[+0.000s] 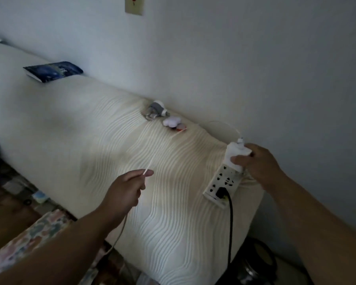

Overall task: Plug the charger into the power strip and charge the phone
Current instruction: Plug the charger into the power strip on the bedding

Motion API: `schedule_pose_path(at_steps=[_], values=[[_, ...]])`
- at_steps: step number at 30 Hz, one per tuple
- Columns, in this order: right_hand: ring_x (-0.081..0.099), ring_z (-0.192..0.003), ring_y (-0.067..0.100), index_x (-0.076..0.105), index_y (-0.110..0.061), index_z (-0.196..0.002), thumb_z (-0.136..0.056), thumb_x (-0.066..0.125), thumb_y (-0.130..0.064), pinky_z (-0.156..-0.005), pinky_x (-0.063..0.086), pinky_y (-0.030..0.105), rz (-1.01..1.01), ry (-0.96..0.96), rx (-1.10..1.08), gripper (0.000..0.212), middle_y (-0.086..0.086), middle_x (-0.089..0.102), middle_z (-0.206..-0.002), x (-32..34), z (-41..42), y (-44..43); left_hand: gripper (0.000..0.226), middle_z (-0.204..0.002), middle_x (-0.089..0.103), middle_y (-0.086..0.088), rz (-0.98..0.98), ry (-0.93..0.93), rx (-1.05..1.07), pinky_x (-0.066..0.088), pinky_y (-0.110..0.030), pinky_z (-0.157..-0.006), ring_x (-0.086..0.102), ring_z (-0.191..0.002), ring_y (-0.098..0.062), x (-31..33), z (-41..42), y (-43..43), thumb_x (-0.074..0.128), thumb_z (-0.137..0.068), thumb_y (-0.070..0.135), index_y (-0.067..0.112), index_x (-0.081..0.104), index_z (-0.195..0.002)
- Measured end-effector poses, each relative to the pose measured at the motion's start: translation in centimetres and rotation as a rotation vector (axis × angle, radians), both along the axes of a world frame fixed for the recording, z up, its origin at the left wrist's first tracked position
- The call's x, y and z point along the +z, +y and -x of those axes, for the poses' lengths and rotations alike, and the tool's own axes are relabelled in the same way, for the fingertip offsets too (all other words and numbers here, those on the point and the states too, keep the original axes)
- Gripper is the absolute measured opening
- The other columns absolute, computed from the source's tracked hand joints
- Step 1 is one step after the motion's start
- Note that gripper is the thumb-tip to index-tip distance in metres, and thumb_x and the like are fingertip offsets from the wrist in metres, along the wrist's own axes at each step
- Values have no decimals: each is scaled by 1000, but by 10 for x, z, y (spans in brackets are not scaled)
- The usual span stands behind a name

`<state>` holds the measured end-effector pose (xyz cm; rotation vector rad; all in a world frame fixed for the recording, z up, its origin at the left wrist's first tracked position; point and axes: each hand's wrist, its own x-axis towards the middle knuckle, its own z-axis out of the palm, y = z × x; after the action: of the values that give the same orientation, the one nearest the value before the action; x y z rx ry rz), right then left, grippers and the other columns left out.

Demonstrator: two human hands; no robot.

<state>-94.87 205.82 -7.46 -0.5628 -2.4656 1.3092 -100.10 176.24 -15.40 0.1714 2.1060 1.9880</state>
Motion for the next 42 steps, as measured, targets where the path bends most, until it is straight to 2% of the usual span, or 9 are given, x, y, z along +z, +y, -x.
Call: schedule_pose_path(at_steps=[2, 4, 7, 10, 20, 23, 31, 36, 42], values=[[60, -92, 26, 60, -7, -117, -78, 72, -10, -79, 52, 38, -53, -35, 7, 41, 12, 64, -107, -11, 5, 7, 29, -71, 58, 5, -15, 64, -13, 35, -25, -51, 43, -50, -8, 9, -1, 14, 44, -95, 19, 32, 69, -99], [60, -95, 27, 59, -7, -118, -77, 73, -12, -85, 53, 44, -131, -71, 26, 44, 14, 64, -111, -18, 12, 10, 30, -76, 61, 3, -53, 106, -40, 37, -24, -52, 46, -47, -4, 15, -2, 24, 42, -96, 20, 37, 67, -99], [60, -103, 31, 57, -9, -123, -76, 74, -18, -89, 52, 43, -255, -115, 50, 50, 16, 63, -117, -26, 20, 11, 30, -75, 61, 2, -88, 94, -47, 38, -23, -53, 45, -48, -5, 18, 0, 33, 42, -97, 19, 38, 66, -99], [61, -103, 31, 58, -10, -121, -76, 74, -21, -85, 50, 38, -327, -120, 54, 50, 15, 65, -116, -34, 25, 11, 31, -75, 59, 1, -107, 66, -45, 38, -24, -56, 45, -52, -7, 14, 1, 38, 42, -97, 17, 37, 66, -98], [59, -108, 27, 56, -14, -126, -77, 72, -27, -88, 47, 34, -454, -137, 80, 53, 12, 66, -119, -35, 32, 8, 35, -78, 62, 2, -55, 2, -64, 43, -28, -62, 51, -62, -10, -4, 0, 44, 43, -95, 20, 44, 69, -91], [57, -113, 25, 53, -15, -130, -78, 70, -29, -87, 42, 27, -508, -180, 108, 56, 11, 64, -124, -35, 30, 4, 35, -78, 63, 3, -42, -9, -74, 43, -28, -63, 52, -63, -10, -8, -1, 43, 43, -95, 21, 45, 68, -92], [60, -109, 26, 52, -16, -131, -81, 68, -30, -82, 41, 24, -609, -183, 115, 54, 13, 67, -118, -45, 29, -4, 32, -80, 63, 4, -24, -11, -92, 44, -28, -65, 52, -65, -10, -12, -2, 35, 43, -95, 21, 44, 66, -95], [61, -103, 30, 54, -18, -127, -81, 64, -32, -86, 49, 37, -795, -204, 139, 48, 13, 70, -109, -59, 30, -12, 33, -78, 64, 5, -26, -43, -93, 43, -27, -63, 52, -64, -10, -20, 1, 34, 44, -95, 21, 45, 67, -93], [63, -100, 33, 53, -17, -126, -84, 62, -32, -83, 51, 40, -863, -178, 117, 46, 13, 71, -106, -76, 31, -12, 33, -81, 63, 2, -18, -74, -118, 43, -26, -62, 51, -65, -11, -29, 2, 38, 43, -95, 20, 44, 65, -94]])
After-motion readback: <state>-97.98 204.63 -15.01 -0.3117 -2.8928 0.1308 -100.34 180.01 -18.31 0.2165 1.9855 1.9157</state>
